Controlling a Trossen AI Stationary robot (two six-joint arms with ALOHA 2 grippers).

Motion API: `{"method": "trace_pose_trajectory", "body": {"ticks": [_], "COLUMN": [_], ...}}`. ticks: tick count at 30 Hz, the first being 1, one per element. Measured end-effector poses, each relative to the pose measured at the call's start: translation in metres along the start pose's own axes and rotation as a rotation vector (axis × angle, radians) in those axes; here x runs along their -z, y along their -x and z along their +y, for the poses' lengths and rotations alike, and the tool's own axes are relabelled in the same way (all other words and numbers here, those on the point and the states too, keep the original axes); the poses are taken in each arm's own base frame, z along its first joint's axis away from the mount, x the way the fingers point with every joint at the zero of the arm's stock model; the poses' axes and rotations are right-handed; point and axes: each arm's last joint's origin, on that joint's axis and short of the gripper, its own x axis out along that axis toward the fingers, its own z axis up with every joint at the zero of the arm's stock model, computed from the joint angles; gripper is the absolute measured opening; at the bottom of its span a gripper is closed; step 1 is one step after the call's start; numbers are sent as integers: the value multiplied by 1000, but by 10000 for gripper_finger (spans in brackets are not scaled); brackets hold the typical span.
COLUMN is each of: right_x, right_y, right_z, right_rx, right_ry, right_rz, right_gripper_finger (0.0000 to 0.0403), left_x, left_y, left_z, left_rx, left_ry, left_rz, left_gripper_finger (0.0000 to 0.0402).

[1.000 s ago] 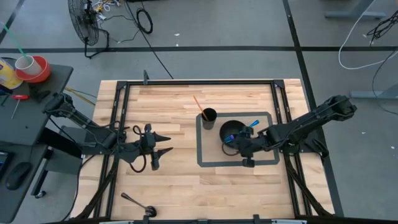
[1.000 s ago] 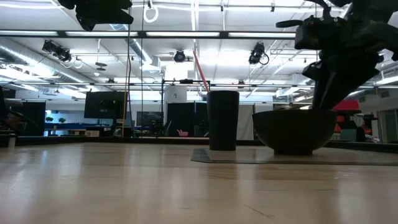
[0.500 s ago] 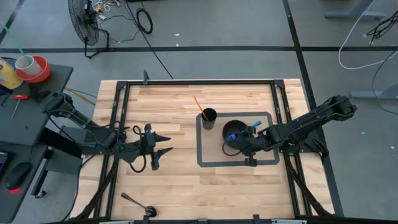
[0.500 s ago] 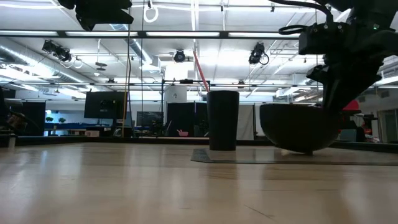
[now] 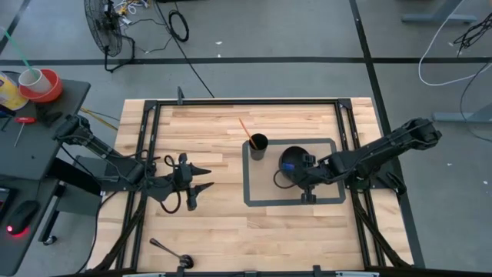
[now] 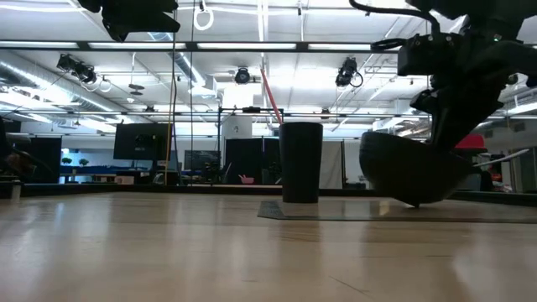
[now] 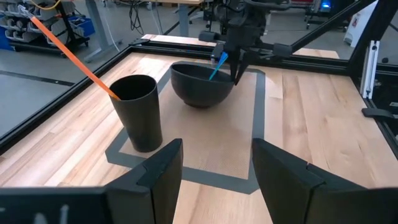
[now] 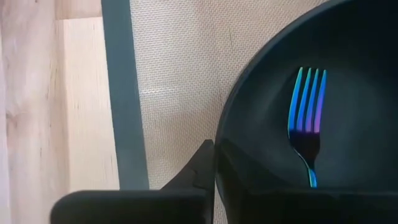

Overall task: Pick & Place Utensil
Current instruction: Adjust the black bowl on the gray mat

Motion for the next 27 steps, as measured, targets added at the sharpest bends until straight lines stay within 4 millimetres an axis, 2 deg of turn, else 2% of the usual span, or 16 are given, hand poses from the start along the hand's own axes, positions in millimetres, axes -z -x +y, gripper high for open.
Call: {"method": "trace_pose_trajectory", "body": {"ticks": [8, 12, 21, 27], "right_x": [-16, -23, -32, -35], "right_y": [19, 24, -3, -3], "right_z": [-5, -4, 4, 5], "right_rx": [4, 10, 46, 49], "right_ry": [2, 35, 145, 146], "right_rz": [26, 97, 332, 338], "right_gripper_finger": [10, 10, 10, 10], "left_x": [0, 0, 0, 1], "left_y": [0, 0, 0, 0], "left_z": [0, 0, -1, -1], "left_rx": [0, 0, 23, 35], "left_ry": [0, 0, 0, -1], "left_rz": [0, 0, 9, 13], "left_gripper_finger": [197, 197, 197, 197]}}
